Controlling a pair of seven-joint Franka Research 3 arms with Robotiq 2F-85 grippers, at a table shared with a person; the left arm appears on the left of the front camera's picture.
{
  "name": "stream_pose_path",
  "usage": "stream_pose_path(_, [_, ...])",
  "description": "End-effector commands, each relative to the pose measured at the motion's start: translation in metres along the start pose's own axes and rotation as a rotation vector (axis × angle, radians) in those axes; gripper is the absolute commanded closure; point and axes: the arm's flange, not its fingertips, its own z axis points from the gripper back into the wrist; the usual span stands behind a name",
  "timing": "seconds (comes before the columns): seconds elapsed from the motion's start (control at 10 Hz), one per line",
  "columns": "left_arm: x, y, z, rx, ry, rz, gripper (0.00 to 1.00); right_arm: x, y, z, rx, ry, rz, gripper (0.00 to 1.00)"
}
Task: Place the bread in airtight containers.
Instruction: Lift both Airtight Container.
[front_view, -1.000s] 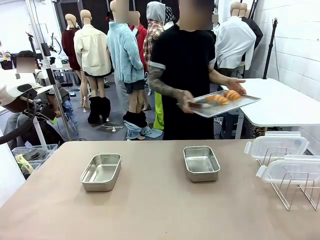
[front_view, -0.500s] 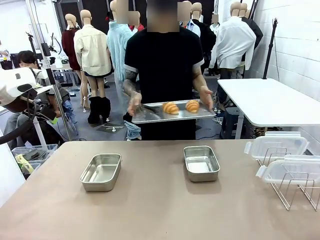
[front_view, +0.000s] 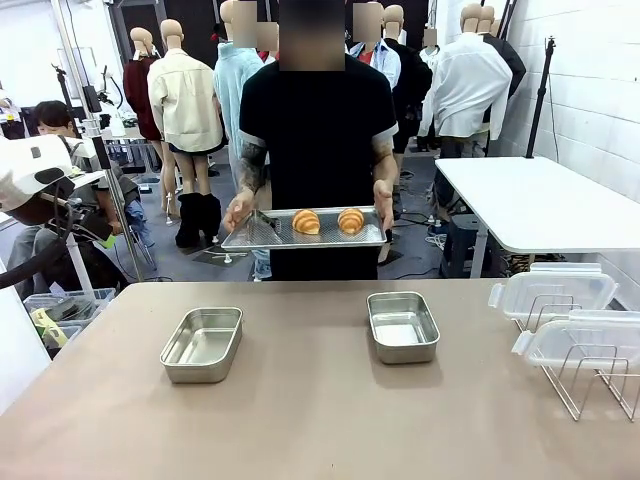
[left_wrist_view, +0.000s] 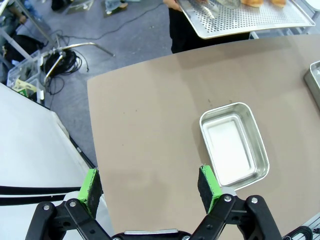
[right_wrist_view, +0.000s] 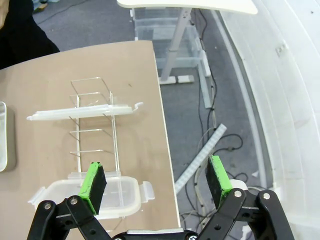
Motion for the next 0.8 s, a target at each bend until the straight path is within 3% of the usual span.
stream_pose_path(0.0, [-0.0004,0.0022,0.0013,0.004,-0.002,-0.002,0.0,-0.0013,0.0022,-0.0022,0.008,0.007,0.006,0.0])
stream_pose_path(0.7, [-0.0004,0.0022,0.0013,0.004,-0.002,-0.002,0.0,-0.0013,0.0022,-0.0022,0.008,0.007,0.006,0.0])
